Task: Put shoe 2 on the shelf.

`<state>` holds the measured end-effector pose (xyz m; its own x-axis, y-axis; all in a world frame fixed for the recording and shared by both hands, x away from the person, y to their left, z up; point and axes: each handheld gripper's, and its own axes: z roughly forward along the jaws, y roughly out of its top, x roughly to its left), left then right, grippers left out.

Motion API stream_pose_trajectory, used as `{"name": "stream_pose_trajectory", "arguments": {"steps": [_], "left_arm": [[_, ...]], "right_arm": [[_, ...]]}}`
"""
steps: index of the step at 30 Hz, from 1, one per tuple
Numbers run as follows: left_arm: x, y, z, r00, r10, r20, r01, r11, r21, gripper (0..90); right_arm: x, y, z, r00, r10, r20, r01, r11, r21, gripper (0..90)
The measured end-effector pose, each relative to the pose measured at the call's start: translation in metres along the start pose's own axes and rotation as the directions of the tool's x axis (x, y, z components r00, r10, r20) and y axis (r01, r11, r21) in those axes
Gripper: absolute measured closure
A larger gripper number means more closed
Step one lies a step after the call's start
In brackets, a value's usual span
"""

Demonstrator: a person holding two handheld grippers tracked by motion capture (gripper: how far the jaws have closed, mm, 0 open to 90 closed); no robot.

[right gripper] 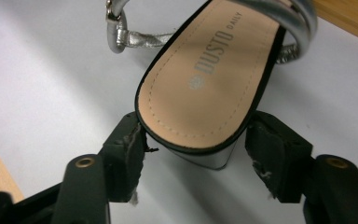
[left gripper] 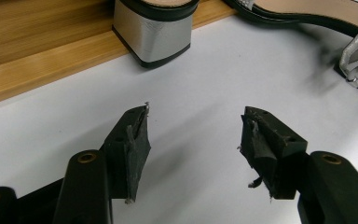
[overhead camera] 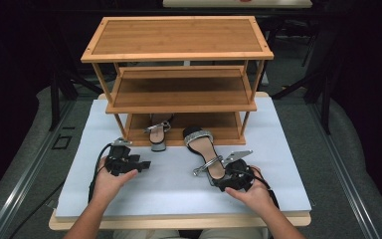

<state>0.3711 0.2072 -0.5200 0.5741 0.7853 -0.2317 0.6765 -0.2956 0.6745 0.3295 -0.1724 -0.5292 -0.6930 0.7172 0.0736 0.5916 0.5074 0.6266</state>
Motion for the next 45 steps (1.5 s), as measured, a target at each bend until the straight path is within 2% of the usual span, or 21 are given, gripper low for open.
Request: {"name": "stream_pose_trajectory", "arguments": {"steps": [4,8,11,14,15,16,17,19,20,25,27,28,29,30,31,32,34,38,39,42,45], "left_arm": [[0.001,0.0,0.0,1.0,-0.004,0.003,0.004,1.0,-0.001,41.3],[0.002,0.001,0.0,1.0,-0.003,0.006,0.003,1.0,-0.001,41.3],[0.002,0.001,0.002,1.0,-0.005,0.006,0.005,1.0,0.0,41.3],[0.003,0.002,0.004,1.0,-0.002,0.01,0.002,1.0,0.002,41.3],[0.003,0.002,0.004,0.9999,-0.003,0.012,0.003,1.0,0.004,41.4],[0.002,0.003,0.005,0.9999,-0.002,0.013,0.001,1.0,0.003,41.3],[0.002,0.003,0.005,0.9999,-0.001,0.014,0.001,1.0,0.001,41.4],[0.002,0.004,0.006,0.9999,0.001,0.017,-0.001,1.0,-0.004,41.4],[0.002,0.004,0.007,0.9998,0.0,0.019,0.0,1.0,-0.005,41.4],[0.003,0.004,0.007,0.9998,0.001,0.021,-0.001,1.0,-0.007,41.4],[0.003,0.005,0.007,0.9997,0.005,0.024,-0.005,1.0,-0.008,41.4],[0.003,0.006,0.007,0.9997,0.004,0.023,-0.004,1.0,-0.007,41.4],[0.004,0.007,0.007,0.9998,0.006,0.02,-0.006,0.9999,-0.011,41.4],[0.005,0.008,0.007,0.9997,0.011,0.021,-0.01,0.9999,-0.013,41.4],[0.005,0.009,0.007,0.9998,0.008,0.021,-0.007,0.9999,-0.015,41.4],[0.005,0.011,0.007,0.9997,0.01,0.022,-0.01,0.9998,-0.016,41.4],[0.005,0.013,0.008,0.9997,0.01,0.023,-0.009,0.9998,-0.018,41.4],[0.006,0.015,0.01,0.9997,0.01,0.024,-0.009,0.9998,-0.019,41.4],[0.007,0.015,0.011,0.9996,0.01,0.025,-0.01,0.9998,-0.016,41.4],[0.009,0.017,0.012,0.9997,0.007,0.021,-0.007,0.9999,-0.015,41.4],[0.012,0.02,0.015,0.9997,0.005,0.023,-0.005,0.9998,-0.017,41.5]], "right_arm": [[0.0,0.003,0.005,0.9995,-0.008,-0.031,0.008,1.0,-0.003,33.6],[0.0,0.003,0.007,0.9994,-0.017,-0.029,0.016,1.0,-0.006,33.1],[0.003,0.004,0.006,0.9994,-0.035,-0.002,0.035,0.999,-0.005,34.6],[0.002,0.007,0.002,0.9999,-0.013,0.01,0.013,0.999,-0.038,36.1],[0.001,0.009,0.0,1.0,-0.001,-0.006,0.001,0.999,-0.05,36.7],[0.0,0.012,-0.002,0.9998,0.012,0.018,-0.011,0.999,-0.047,36.8],[-0.002,0.014,-0.002,0.9996,0.027,-0.002,-0.027,0.998,-0.059,36.9],[0.0,0.019,-0.001,0.9983,0.04,0.042,-0.038,0.998,-0.042,37.0],[0.0,0.021,0.002,0.9991,0.041,0.013,-0.04,0.998,-0.055,37.0],[0.009,0.032,0.017,0.9964,0.059,0.061,-0.056,0.998,-0.042,37.0],[0.008,0.036,0.021,0.9946,0.081,0.065,-0.077,0.995,-0.058,37.0],[0.007,0.038,0.022,0.9943,0.095,0.049,-0.092,0.994,-0.064,36.9],[0.007,0.041,0.023,0.9913,0.108,0.075,-0.103,0.993,-0.064,36.9],[0.005,0.043,0.025,0.9926,0.114,0.042,-0.111,0.991,-0.078,36.9],[0.006,0.045,0.026,0.9887,0.126,0.082,-0.12,0.99,-0.079,36.9],[0.006,0.048,0.027,0.9863,0.135,0.094,-0.128,0.988,-0.085,36.9],[0.003,0.052,0.03,0.9878,0.144,0.06,-0.137,0.985,-0.101,36.7],[-0.001,0.059,0.041,0.9914,0.122,0.047,-0.117,0.989,-0.096,36.6],[0.0,0.06,0.043,0.9895,0.121,0.08,-0.114,0.99,-0.088,36.6],[0.0,0.067,0.05,0.9913,0.112,0.069,-0.107,0.991,-0.081,36.6],[0.002,0.073,0.056,0.9896,0.11,0.092,-0.104,0.992,-0.071,36.7]]}}
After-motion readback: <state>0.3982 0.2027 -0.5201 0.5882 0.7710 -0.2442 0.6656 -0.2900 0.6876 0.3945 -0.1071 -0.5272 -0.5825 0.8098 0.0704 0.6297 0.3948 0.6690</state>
